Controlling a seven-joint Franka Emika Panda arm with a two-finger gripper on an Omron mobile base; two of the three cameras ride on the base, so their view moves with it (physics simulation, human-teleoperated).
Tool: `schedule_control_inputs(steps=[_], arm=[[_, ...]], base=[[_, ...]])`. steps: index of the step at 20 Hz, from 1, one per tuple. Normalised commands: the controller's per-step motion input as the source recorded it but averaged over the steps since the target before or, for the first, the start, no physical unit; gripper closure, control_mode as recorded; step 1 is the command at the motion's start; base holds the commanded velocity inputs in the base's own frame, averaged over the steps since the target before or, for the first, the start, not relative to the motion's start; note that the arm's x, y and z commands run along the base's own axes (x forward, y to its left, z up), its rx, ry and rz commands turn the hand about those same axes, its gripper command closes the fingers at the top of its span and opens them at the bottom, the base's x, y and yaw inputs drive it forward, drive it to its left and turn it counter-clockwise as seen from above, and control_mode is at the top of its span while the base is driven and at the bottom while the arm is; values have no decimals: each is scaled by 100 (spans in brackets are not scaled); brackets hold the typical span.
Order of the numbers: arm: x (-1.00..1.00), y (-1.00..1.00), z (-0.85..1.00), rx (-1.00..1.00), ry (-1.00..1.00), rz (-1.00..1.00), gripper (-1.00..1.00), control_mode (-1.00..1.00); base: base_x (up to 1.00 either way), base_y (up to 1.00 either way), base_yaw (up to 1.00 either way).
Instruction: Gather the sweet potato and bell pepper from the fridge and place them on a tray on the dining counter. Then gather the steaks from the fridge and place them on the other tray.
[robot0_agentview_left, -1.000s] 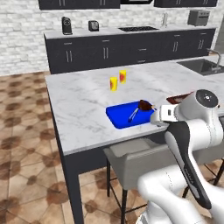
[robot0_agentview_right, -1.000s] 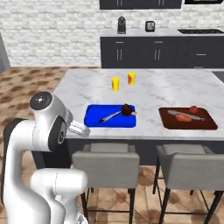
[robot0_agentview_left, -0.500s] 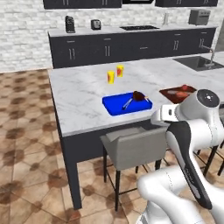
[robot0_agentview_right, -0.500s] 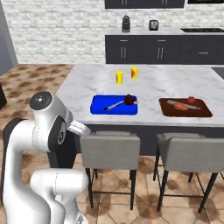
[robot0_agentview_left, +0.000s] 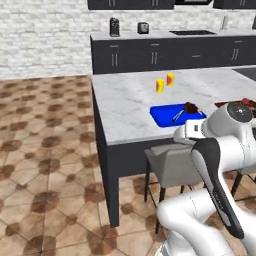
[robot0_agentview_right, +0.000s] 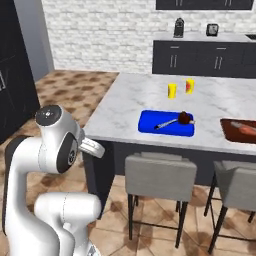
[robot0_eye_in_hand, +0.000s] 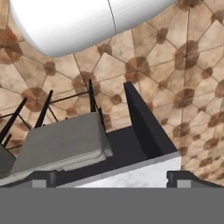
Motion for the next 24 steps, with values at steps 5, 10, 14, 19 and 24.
schedule_control_inputs(steps=[5,10,14,19,24], arm=[[0,0,0,0,0,0,-100,100],[0,0,0,0,0,0,-100,100],[0,0,0,0,0,0,-100,100],[0,0,0,0,0,0,-100,100],[0,0,0,0,0,0,-100,100]], base=[[-3,65,24],[-1,66,23],[0,64,24],[-24,33,25],[-42,4,28]])
